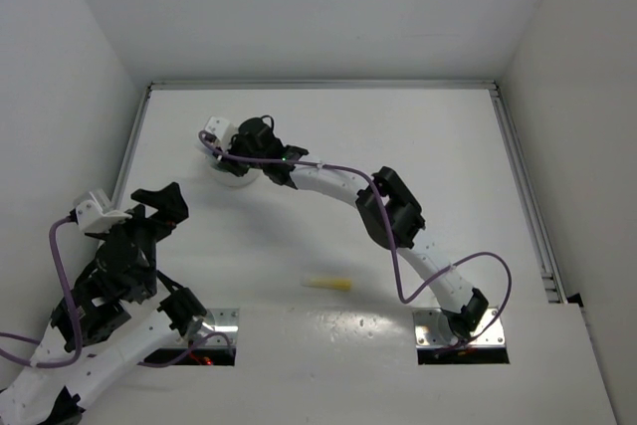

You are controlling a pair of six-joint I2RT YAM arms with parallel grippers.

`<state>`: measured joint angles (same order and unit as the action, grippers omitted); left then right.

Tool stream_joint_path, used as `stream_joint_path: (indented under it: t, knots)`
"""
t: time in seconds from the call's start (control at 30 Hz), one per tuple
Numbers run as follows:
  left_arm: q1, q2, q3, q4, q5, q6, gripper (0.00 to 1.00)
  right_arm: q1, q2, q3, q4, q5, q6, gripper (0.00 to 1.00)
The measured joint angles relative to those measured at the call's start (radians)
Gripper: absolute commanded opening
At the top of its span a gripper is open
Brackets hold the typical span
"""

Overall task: Sort the stationery into containers
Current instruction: Place the pen in the storage box.

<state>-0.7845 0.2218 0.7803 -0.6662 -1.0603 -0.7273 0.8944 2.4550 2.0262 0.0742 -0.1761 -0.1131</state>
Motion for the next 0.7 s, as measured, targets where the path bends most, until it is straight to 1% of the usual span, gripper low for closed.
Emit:
stream_joint_path:
  t: [0.1,0.13,0.23,0.27,0.33,0.37,0.5,0.67,0.7]
  knots:
    - [0.000,-0.004,0.000,0.000,0.000,-0.003,1.00,0.000,0.000,-0.007,-0.001,0.001,-0.003,0.14]
    - [0.000,-0.004,0.000,0.000,0.000,-0.003,1.00,0.000,0.000,-0.008,-0.001,0.001,-0.006,0.19]
    - [0.000,-0.004,0.000,0.000,0.000,-0.007,1.00,0.000,0.000,-0.008,0.000,0.001,-0.013,0.26]
    - [0.000,-0.004,0.000,0.000,0.000,-0.007,1.00,0.000,0.000,-0.009,0.000,0.001,-0.015,0.31]
    - [0.000,-0.004,0.000,0.000,-0.001,-0.007,1.00,0.000,0.000,-0.011,0.000,0.000,-0.018,0.35]
    - [0.000,-0.004,0.000,0.000,-0.001,-0.007,1.00,0.000,0.000,-0.014,0.000,0.000,-0.018,0.39]
    - [0.000,-0.004,0.000,0.000,-0.002,-0.007,1.00,0.002,0.000,-0.016,-0.001,0.001,-0.019,0.45]
    - [0.000,-0.004,0.000,0.000,-0.002,-0.007,1.00,0.005,0.000,-0.017,-0.001,0.001,-0.019,0.45]
    - [0.000,-0.004,0.000,0.000,-0.002,-0.007,1.00,0.005,0.000,-0.017,-0.001,0.000,-0.019,0.44]
